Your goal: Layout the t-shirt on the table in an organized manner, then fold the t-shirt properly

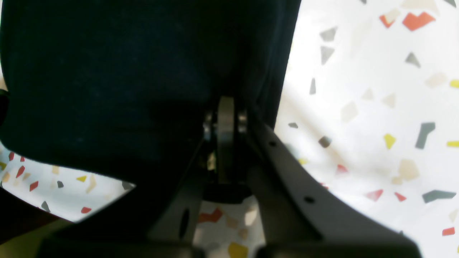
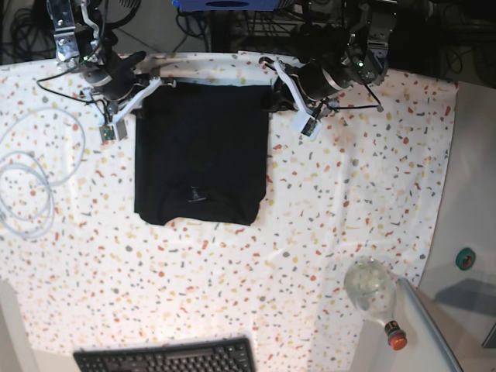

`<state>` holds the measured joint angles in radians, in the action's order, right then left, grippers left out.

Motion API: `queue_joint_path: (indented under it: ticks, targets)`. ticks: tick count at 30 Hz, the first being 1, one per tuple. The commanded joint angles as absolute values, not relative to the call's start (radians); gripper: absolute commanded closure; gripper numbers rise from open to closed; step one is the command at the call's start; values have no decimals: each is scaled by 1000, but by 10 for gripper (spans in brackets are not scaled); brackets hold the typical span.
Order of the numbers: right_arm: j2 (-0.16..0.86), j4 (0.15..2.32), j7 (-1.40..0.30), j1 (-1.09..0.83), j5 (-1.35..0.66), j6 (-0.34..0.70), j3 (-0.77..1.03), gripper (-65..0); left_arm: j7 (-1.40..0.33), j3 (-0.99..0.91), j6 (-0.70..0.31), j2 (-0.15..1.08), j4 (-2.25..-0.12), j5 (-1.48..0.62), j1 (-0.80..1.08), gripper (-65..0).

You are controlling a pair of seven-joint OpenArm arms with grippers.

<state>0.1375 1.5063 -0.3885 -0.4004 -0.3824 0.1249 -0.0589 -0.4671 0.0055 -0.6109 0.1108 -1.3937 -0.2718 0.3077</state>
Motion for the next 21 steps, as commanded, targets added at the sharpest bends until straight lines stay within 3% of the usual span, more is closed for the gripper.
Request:
queue_joint_path:
  ticks: [1, 9, 16, 21]
  targets:
    - [145, 1534, -390, -418, -375, 127, -58, 0, -450, 2, -622, 116, -1415, -294, 305, 0]
    - [145, 1748, -390, -512, -375, 127, -21, 0, -458, -12, -622, 120, -1630, -297, 407, 0]
    - [147, 1888, -390, -668, -372, 128, 139, 0, -453, -186, -624, 177, -1819, -294, 622, 0]
    - [236, 1888, -390, -808, -372, 130, 185, 0, -452, -200, -624, 285, -1847, -288, 789, 0]
